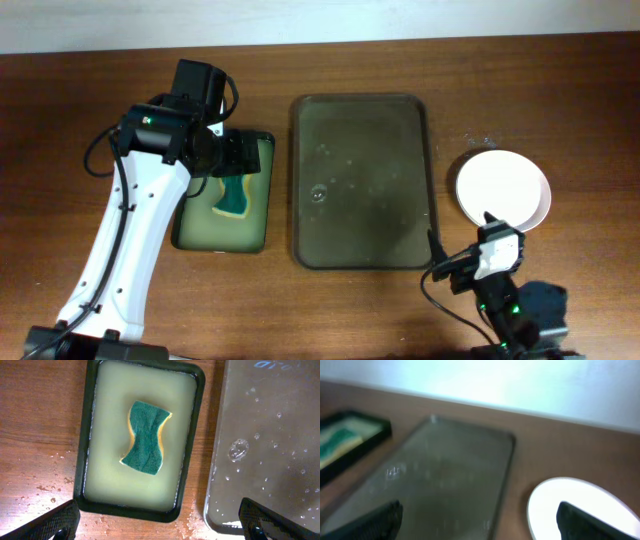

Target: Clean dirty plates on tray and stack at the side

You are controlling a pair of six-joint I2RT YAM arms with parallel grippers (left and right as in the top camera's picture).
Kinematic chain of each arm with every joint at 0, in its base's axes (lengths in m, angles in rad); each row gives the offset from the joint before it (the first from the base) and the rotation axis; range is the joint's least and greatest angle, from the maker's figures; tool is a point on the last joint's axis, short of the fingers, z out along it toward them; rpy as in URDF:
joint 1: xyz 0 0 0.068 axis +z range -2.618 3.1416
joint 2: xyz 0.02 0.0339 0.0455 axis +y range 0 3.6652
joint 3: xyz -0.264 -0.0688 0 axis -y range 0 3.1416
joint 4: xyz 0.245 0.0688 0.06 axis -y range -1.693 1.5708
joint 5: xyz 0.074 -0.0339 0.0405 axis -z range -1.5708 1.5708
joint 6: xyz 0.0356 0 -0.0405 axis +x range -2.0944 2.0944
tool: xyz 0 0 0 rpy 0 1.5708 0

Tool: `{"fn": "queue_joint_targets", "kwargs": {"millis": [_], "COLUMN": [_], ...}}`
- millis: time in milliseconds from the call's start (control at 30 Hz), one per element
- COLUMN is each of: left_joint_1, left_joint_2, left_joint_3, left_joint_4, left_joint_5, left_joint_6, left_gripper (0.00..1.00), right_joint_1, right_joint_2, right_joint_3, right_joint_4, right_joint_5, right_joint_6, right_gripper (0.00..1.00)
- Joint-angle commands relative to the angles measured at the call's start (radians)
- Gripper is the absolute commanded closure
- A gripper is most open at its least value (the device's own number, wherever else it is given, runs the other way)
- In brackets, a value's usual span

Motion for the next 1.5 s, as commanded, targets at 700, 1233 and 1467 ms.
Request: {"fn": "queue_joint_targets", "kwargs": {"millis": [700,1233,1467], "left_joint_1": [0.000,0.186,0.195], "left_joint_2": [-0.143,-1.470,-1.608], "left_joint_3": [-0.058,-1.454,-1.642], "left_joint_4": [0.048,1.214,1.223], "left_joint_5": [-0.082,-0.087,-0.083], "left_joint_6": [0.006,0.040,0.046], "left_gripper": [0.00,0.00,0.00], "right_joint_1": [-0.006,-0.006,-0.006], "right_joint_2": [-0.135,-0.135,-0.135], "right_joint_3": [-0.259,-0.259,-0.259], "right_joint_4": [0.298,0.298,0.298], "right_joint_5": [-0.053,-0.053,-0.053], "right_joint_6": [-0.006,-0.006,-0.006], "right_gripper": [0.02,0.02,0.02]}}
